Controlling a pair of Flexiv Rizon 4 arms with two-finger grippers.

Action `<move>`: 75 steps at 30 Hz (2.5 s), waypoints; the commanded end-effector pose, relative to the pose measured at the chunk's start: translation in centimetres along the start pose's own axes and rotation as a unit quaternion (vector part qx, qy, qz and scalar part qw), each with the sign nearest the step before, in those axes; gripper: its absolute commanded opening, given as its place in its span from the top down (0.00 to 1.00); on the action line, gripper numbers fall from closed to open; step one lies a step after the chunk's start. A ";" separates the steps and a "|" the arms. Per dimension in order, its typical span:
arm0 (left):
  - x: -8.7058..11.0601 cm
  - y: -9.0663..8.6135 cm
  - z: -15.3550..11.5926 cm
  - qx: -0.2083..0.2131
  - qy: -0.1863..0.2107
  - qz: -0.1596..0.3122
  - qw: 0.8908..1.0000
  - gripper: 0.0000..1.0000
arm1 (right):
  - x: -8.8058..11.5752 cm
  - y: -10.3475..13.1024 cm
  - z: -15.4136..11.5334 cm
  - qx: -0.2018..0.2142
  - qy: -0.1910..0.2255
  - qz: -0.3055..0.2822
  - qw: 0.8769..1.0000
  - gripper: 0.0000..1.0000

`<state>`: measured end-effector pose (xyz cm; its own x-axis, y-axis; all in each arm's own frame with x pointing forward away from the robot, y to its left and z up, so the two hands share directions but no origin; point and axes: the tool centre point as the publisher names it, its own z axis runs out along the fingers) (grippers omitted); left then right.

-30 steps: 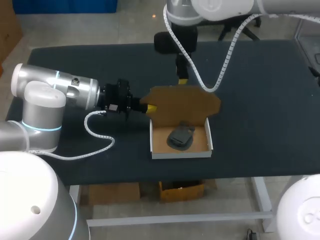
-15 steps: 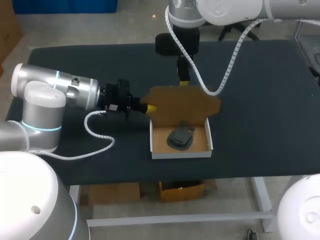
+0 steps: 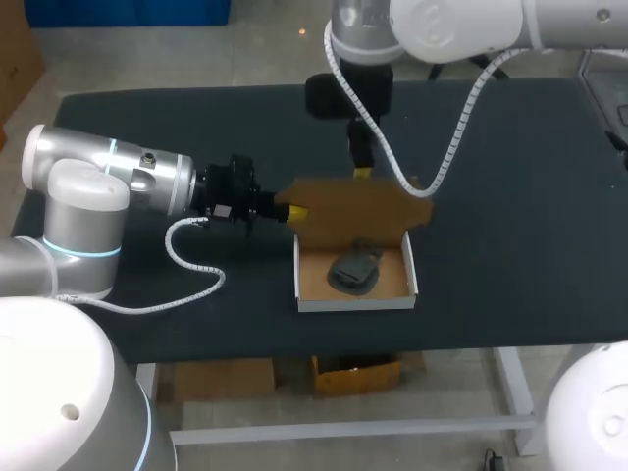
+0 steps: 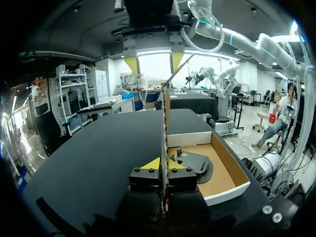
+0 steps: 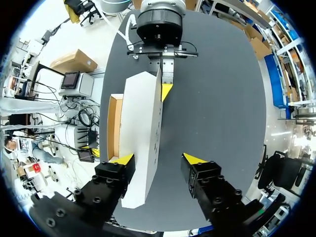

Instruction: Assemble the packaging by folding the flat box into shape, placing the metal phone stand inside, and closing the box properly

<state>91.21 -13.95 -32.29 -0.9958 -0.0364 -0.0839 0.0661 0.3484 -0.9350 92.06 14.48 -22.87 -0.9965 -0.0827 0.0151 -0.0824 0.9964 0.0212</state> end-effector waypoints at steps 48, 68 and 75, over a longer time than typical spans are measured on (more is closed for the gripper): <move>0.1 0.1 0.0 0.002 -0.001 0.001 1.000 1.00 | 0.3 0.7 3.2 0.010 0.026 -0.002 1.000 0.40; 0.1 0.1 0.0 0.002 -0.001 0.001 1.000 1.00 | -0.1 0.9 4.3 0.012 0.042 -0.003 0.999 0.70; 0.1 0.1 0.0 0.002 -0.001 0.001 1.000 1.00 | -0.2 1.1 4.4 0.013 0.043 -0.004 0.999 1.00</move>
<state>91.29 -13.90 -32.31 -0.9957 -0.0387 -0.0838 0.0652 0.3485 -0.9350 91.73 15.43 -27.26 -0.9916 -0.0901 0.0924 -0.0903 0.9959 0.0015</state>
